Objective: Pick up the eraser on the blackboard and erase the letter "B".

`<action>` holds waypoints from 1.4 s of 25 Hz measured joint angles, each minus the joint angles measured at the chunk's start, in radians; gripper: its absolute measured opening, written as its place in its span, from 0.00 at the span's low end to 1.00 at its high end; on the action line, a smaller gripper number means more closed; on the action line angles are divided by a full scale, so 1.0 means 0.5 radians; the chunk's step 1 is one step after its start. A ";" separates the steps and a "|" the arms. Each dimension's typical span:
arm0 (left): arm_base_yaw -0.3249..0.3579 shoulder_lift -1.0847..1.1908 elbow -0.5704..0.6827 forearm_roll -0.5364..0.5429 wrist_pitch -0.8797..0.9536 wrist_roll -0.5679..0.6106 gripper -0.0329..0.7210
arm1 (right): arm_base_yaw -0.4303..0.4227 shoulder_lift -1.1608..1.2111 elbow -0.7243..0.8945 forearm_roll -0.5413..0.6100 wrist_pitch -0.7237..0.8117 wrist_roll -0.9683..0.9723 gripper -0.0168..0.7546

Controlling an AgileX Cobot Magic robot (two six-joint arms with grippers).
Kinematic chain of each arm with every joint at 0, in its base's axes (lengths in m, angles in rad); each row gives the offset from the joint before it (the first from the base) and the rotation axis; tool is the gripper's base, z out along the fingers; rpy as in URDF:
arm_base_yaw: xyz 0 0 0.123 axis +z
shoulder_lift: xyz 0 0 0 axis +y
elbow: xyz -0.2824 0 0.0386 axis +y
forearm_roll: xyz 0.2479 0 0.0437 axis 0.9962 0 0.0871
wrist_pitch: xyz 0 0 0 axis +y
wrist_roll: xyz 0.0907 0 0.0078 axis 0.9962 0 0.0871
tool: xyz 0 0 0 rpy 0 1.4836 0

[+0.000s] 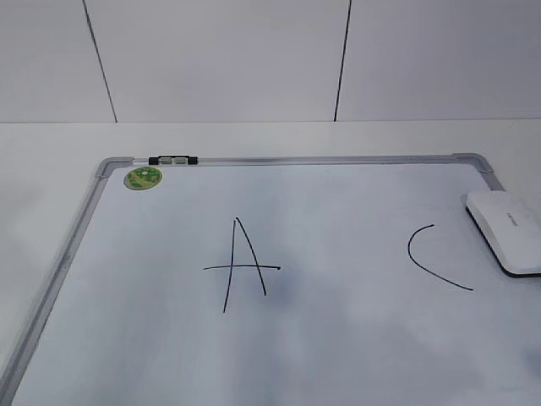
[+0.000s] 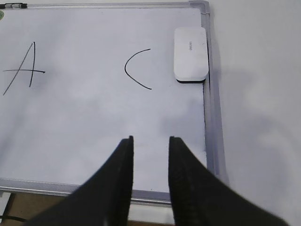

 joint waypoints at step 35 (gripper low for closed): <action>0.000 -1.201 0.676 0.185 -0.191 -0.061 0.31 | 0.000 -0.334 0.460 -0.245 -0.212 -0.016 0.32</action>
